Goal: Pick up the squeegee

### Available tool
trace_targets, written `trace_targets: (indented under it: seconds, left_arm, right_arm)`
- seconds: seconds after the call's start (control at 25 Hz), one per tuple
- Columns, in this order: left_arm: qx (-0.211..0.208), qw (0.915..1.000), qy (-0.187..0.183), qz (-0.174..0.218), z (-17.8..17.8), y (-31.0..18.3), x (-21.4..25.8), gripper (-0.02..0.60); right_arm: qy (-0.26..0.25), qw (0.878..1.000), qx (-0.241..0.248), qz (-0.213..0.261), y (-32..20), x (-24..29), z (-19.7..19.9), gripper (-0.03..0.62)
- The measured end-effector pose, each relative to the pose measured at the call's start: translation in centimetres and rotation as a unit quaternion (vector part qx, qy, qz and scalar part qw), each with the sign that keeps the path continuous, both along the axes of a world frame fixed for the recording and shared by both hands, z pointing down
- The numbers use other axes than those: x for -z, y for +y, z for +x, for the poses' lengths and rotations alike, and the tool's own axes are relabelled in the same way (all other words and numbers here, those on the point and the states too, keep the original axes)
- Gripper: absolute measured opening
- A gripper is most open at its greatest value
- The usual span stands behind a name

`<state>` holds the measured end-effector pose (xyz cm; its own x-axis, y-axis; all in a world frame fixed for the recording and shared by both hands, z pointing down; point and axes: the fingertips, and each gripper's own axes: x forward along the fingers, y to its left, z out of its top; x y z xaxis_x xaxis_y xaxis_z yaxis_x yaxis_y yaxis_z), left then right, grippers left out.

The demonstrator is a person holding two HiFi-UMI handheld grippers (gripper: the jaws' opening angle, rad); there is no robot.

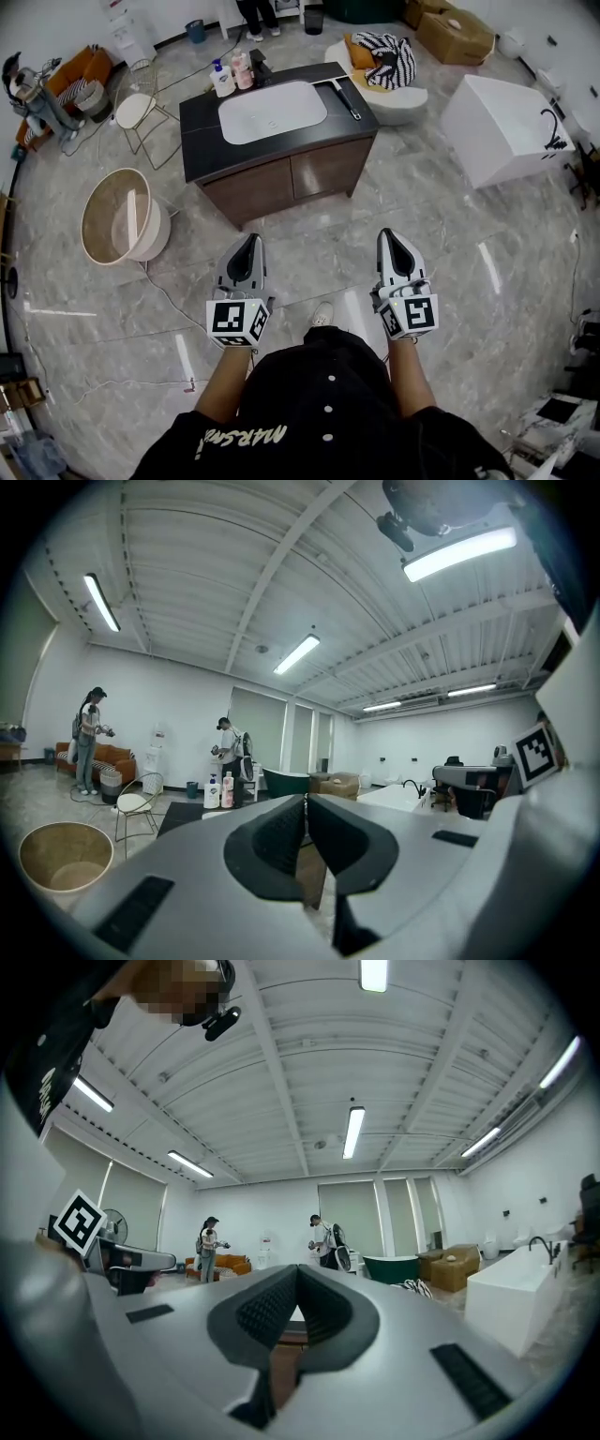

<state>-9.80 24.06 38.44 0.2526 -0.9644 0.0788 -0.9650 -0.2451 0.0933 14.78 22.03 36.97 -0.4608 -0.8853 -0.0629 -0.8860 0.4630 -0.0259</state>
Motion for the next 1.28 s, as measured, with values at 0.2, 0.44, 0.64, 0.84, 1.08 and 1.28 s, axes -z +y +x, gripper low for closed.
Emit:
trace_targets:
  seconds: [0.2, 0.44, 0.64, 0.84, 1.08, 1.28]
  left_arm:
    - [0.013, 0.9999, -0.002, -0.001, 1.1, -5.2, -0.5, 0.018]
    - [0.027, 0.9996, 0.005, 0.001, 2.2, -9.0, -0.1, 0.018]
    - [0.031, 0.9994, 0.01, -0.007, 2.4, -11.1, -0.9, 0.018]
    - [0.023, 0.9996, 0.011, -0.011, 2.3, -14.0, -1.8, 0.018]
    - [0.013, 0.9998, 0.012, -0.005, 1.3, -20.6, -2.1, 0.018]
    - [0.014, 0.9998, 0.01, 0.003, -0.4, -27.6, -1.6, 0.018]
  right_arm:
    - [0.001, 1.0, 0.008, 0.001, -5.5, -0.2, 1.4, -0.005]
    - [0.008, 1.0, 0.021, 0.001, -10.1, 0.2, 2.5, -0.005]
    - [0.008, 1.0, 0.026, -0.003, -12.6, -0.5, 2.4, -0.005]
    - [0.007, 1.0, 0.02, -0.005, -15.0, -1.2, 2.3, -0.005]
    - [0.015, 1.0, 0.011, -0.001, -20.9, -1.7, 1.1, -0.004]
    - [0.024, 1.0, 0.006, 0.0, -27.6, -1.7, -0.4, -0.005]
